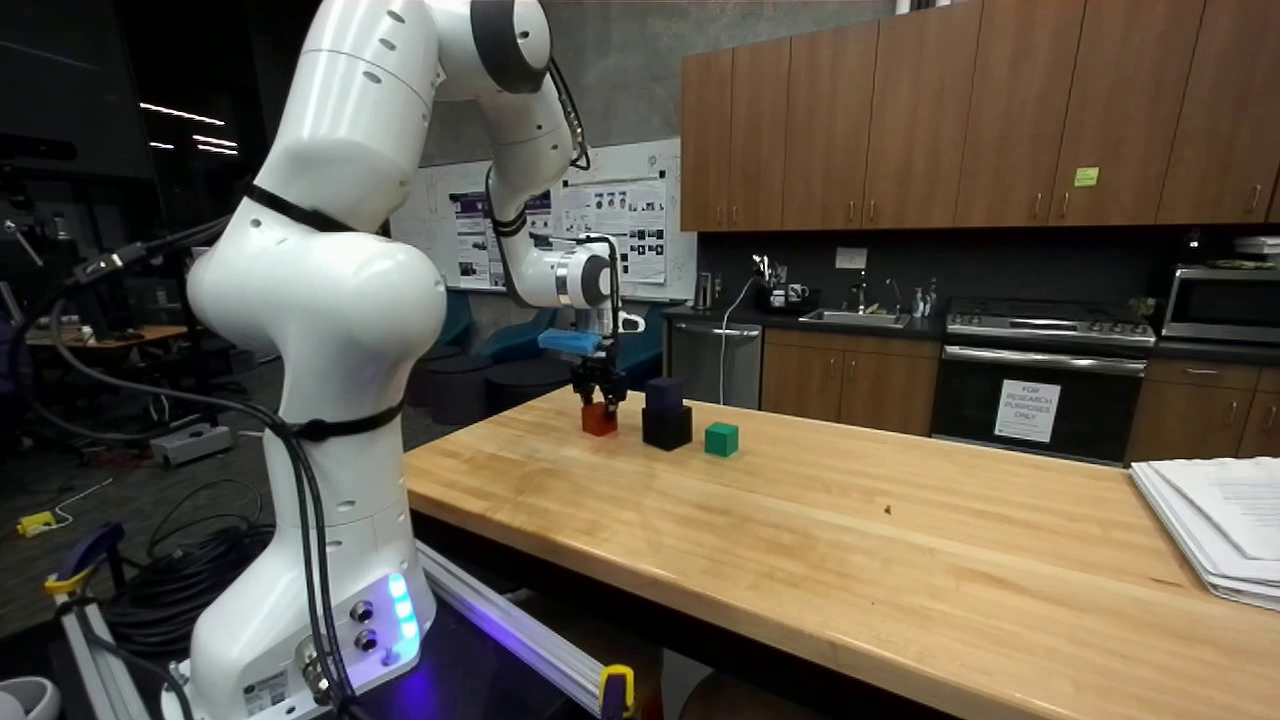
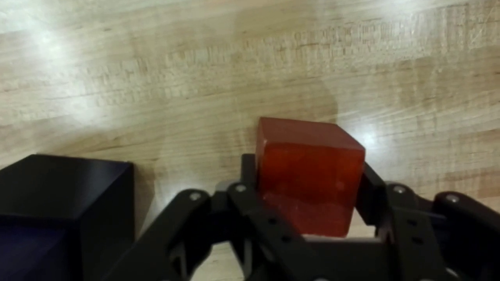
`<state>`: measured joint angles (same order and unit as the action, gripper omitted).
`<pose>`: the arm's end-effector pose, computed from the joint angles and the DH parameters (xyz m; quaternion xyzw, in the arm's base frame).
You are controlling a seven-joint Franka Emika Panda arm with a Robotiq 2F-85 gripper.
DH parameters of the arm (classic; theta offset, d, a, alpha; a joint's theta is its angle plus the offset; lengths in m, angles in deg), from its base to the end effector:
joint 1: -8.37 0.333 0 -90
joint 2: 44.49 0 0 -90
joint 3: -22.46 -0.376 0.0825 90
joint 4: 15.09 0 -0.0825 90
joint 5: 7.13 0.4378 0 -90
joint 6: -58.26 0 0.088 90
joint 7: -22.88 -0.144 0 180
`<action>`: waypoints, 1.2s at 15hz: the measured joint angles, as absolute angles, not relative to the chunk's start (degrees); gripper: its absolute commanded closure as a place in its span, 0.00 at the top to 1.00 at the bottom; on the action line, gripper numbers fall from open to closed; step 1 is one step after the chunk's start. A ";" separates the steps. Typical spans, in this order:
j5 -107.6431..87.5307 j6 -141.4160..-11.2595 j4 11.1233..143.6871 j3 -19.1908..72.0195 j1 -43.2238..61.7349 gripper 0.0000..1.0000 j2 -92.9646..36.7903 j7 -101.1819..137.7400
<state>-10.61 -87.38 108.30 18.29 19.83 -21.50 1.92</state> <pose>0.5972 0.1672 0.1835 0.9997 -0.0241 -0.0045 0.0044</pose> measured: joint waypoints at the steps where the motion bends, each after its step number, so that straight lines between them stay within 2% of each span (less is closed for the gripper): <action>1: -10.76 -87.38 108.15 18.32 19.97 0.30 -21.50 1.92; 18: -6.48 -76.79 106.09 18.21 17.08 0.30 -34.37 9.65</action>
